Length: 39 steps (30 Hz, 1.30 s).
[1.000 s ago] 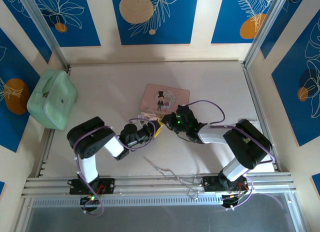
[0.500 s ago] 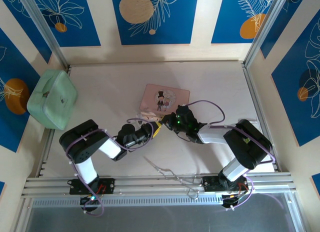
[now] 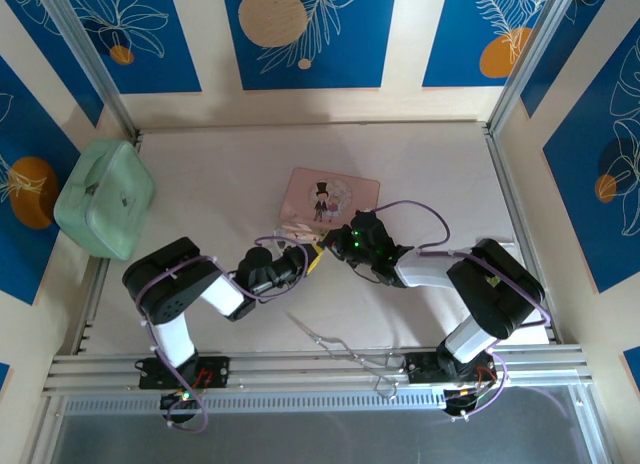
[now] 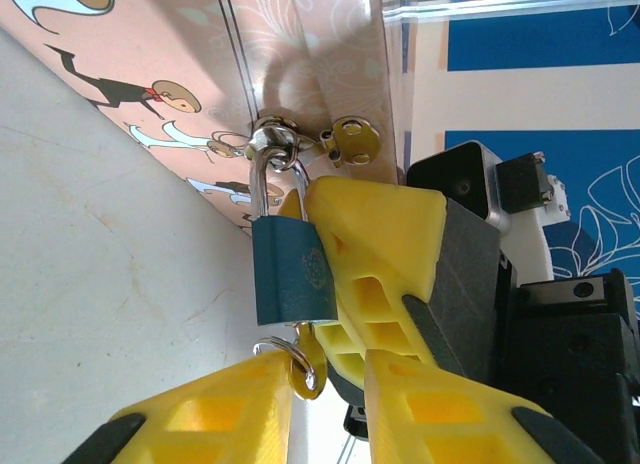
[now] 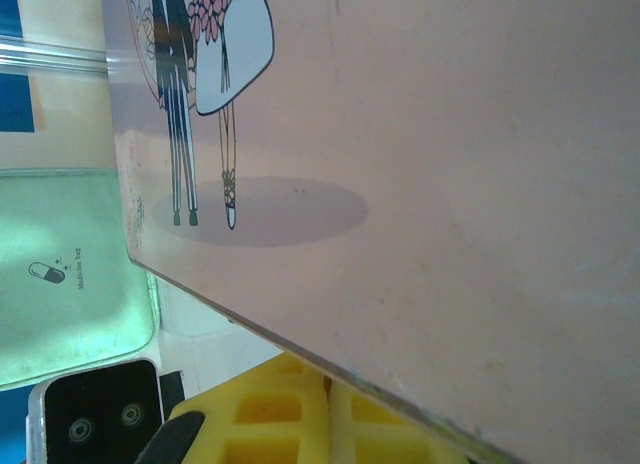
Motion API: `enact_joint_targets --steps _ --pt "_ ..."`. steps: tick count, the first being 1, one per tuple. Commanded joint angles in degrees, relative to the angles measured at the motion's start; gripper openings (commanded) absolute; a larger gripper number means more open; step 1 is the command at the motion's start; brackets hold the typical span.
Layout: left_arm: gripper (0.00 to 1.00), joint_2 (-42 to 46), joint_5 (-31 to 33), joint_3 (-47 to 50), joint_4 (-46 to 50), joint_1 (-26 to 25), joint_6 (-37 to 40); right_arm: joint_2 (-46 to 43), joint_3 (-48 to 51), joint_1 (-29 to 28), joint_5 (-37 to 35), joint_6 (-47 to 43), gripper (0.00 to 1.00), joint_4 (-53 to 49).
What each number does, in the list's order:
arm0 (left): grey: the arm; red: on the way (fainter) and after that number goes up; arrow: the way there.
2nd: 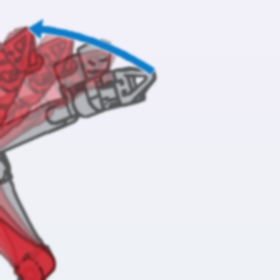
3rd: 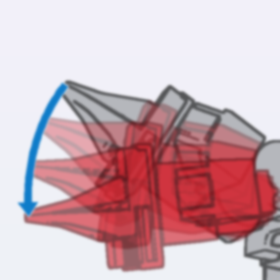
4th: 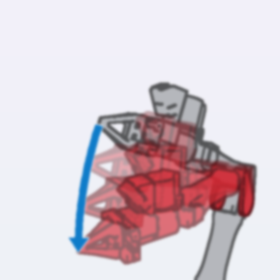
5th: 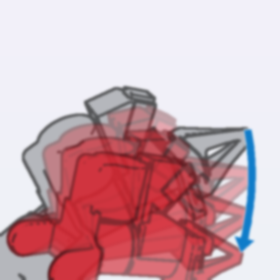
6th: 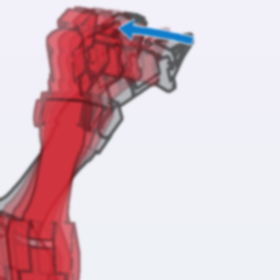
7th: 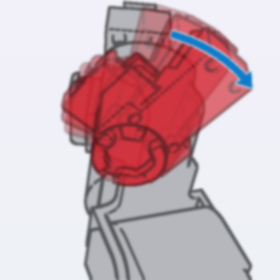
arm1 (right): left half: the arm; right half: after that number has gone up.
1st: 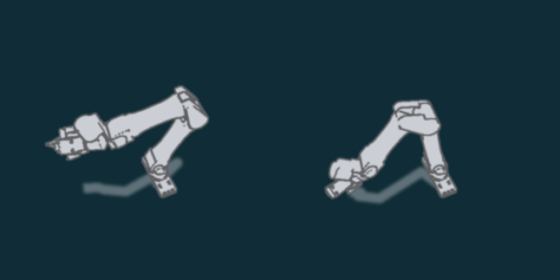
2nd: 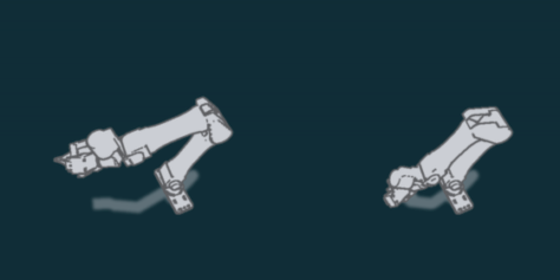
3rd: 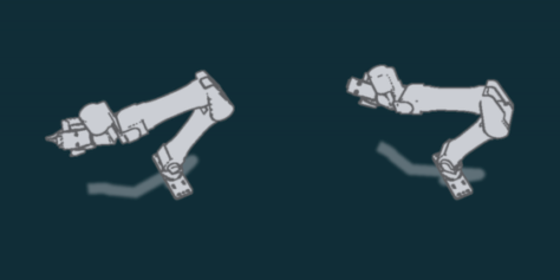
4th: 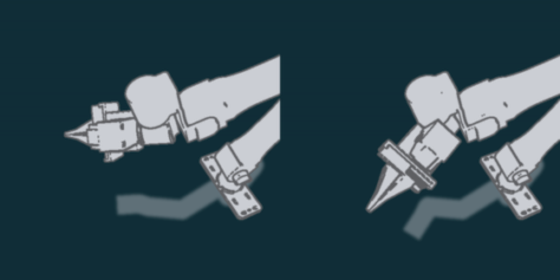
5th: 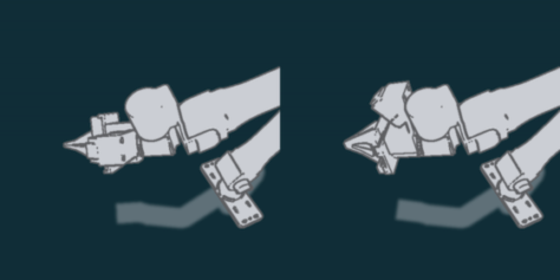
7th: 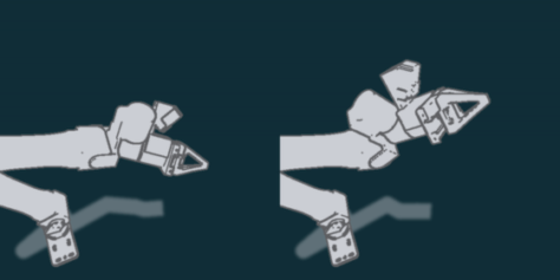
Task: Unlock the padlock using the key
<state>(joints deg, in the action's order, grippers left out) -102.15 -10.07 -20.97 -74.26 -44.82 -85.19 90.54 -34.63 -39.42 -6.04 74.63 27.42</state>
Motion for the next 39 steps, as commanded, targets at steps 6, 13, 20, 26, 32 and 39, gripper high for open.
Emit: enact_joint_targets --steps 6,13,20,26,32,39 --pt "0.19 -2.1 0.0 -2.3 -0.7 0.0 0.9 1.7 1.3 -2.1 6.4 8.2 0.0 -9.3" --pt "0.0 0.5 -1.2 -4.0 6.5 0.4 4.8 1.6 -0.4 -2.7 6.3 7.9 0.0 -14.0" --pt "0.0 14.9 4.5 -11.1 45.4 -1.7 28.2 2.8 -8.8 -5.1 4.6 6.6 0.0 -31.9" --pt "0.0 18.6 20.7 -21.1 71.0 -8.1 48.1 5.8 -10.2 -7.0 6.0 10.2 0.0 -36.5" --pt "0.0 15.5 35.2 -27.0 78.4 -15.6 59.4 7.0 -9.9 -8.9 7.7 12.7 0.0 -37.4" --pt "0.0 11.3 47.1 -30.7 83.2 -21.5 64.3 5.6 -8.4 -8.1 8.8 12.8 0.0 -37.5"
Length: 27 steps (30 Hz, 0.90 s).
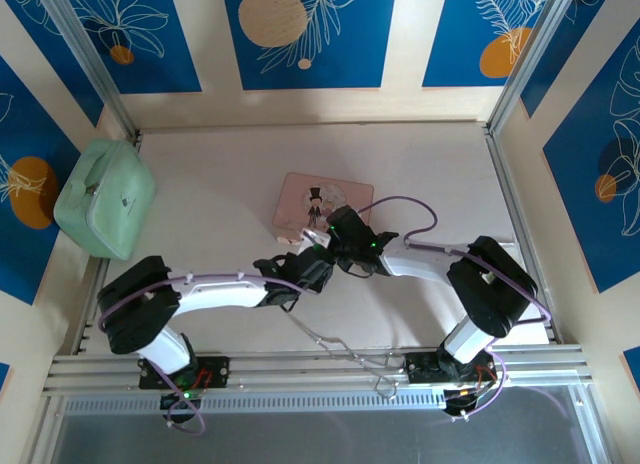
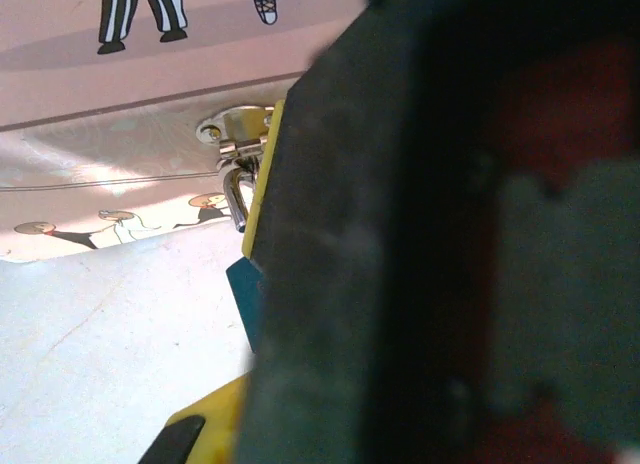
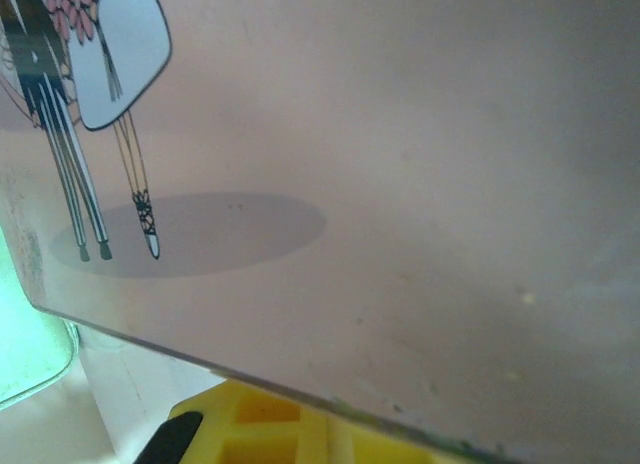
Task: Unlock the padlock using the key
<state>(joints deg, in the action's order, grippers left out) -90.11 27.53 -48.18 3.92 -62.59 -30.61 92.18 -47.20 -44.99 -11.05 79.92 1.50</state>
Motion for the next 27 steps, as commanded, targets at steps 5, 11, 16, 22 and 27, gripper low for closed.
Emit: enact_joint_targets --steps 5,11,16,22,27 --pt "0.0 1.4 10.0 -3.0 5.8 -4.4 8.7 3.3 4.1 -3.6 17.5 7.8 0.0 -13.1" --pt "0.0 5.1 7.9 0.6 6.2 -4.3 6.4 2.5 7.8 -4.5 18.0 8.6 0.0 -7.2" --pt "0.0 6.6 3.3 1.0 5.0 -3.7 3.8 -0.6 7.1 -1.0 16.2 3.3 0.0 -5.4" --pt "0.0 5.9 3.4 1.8 3.9 -3.7 3.6 -3.1 4.8 1.4 15.4 1.3 0.0 -8.9" --pt "0.04 6.4 1.7 0.4 6.6 -2.9 -0.2 -2.3 6.1 1.9 16.0 1.6 0.0 -6.2"
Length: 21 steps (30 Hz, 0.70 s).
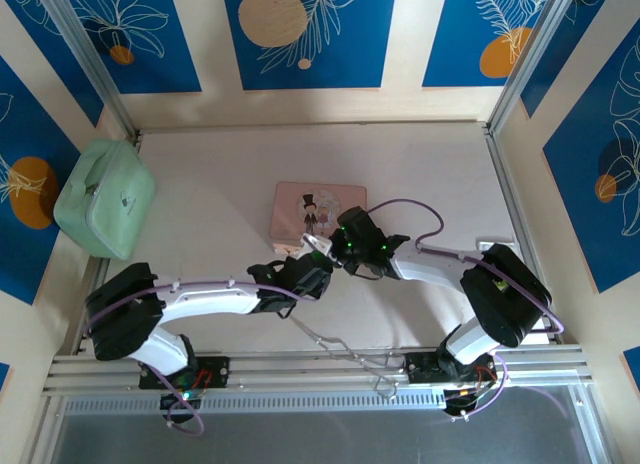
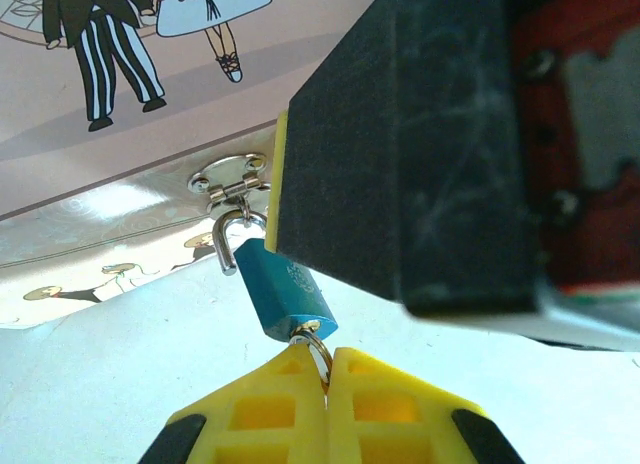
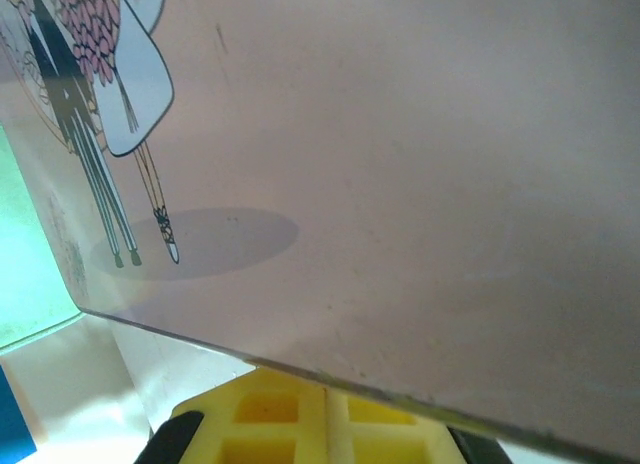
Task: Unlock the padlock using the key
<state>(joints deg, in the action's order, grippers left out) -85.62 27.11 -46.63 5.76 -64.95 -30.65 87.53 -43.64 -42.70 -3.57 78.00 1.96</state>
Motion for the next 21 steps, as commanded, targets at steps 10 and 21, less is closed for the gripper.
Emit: enact_joint_targets --steps 10,21 --pt "0.81 16.9 -5.9 -2.7 19.5 8.4 -14.6 2.8 4.5 -2.0 5.1 -2.3 0.0 -6.6" --pt "0.73 15.5 -20.9 -0.7 13.8 20.6 -16.3 -1.5 4.5 -4.2 -2.5 -10.4 0.28 -6.9"
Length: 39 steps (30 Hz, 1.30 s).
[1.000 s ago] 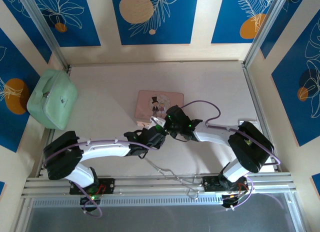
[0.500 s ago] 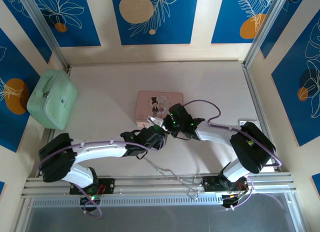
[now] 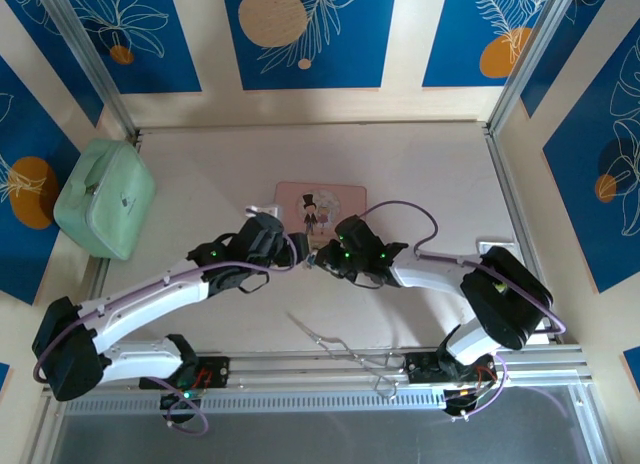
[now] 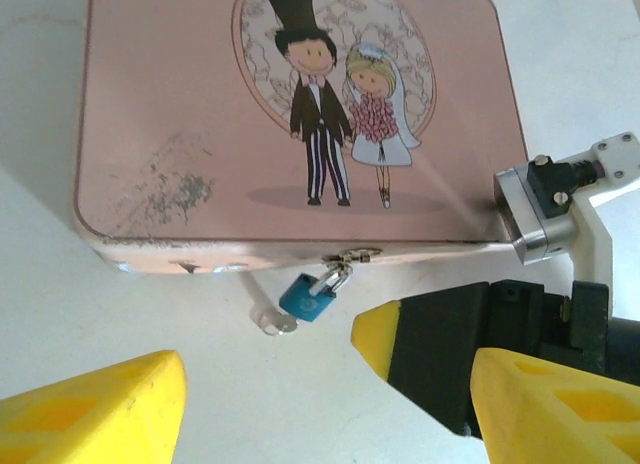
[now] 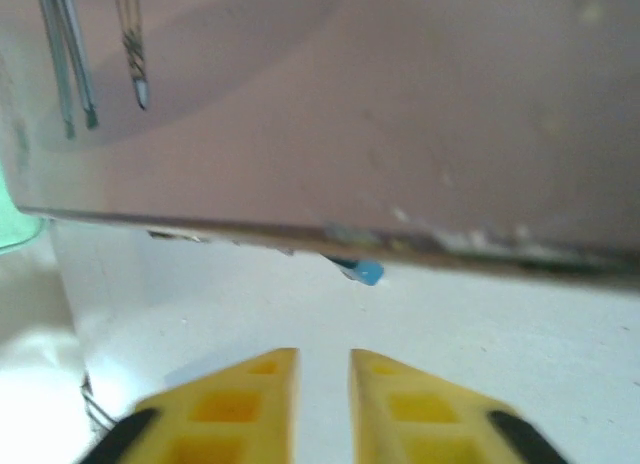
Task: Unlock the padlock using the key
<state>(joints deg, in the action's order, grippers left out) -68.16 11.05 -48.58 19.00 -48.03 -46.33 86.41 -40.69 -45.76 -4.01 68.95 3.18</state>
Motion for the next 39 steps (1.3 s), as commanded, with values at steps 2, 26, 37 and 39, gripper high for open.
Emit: enact_joint_targets --steps 2,26,37,39 --pt "0.72 -3.1 -6.8 0.9 -0.1 6.4 -0.3 -1.4 0.7 -0.9 -4.8 -2.8 0.31 -11.0" --pt "0.67 -13.8 -14.7 -2.1 -6.1 18.0 4.8 -7.2 -3.8 12.0 -2.9 -22.5 0.31 -18.2" --pt "0.67 -16.5 -17.2 -2.8 -9.0 18.7 4.9 -1.2 -10.2 13.7 -2.7 -26.7 0.3 -19.5" --pt "0.66 -17.0 -17.7 -3.1 -9.4 18.7 5.2 -0.3 -11.2 13.6 -2.9 -26.8 0.3 -19.9"
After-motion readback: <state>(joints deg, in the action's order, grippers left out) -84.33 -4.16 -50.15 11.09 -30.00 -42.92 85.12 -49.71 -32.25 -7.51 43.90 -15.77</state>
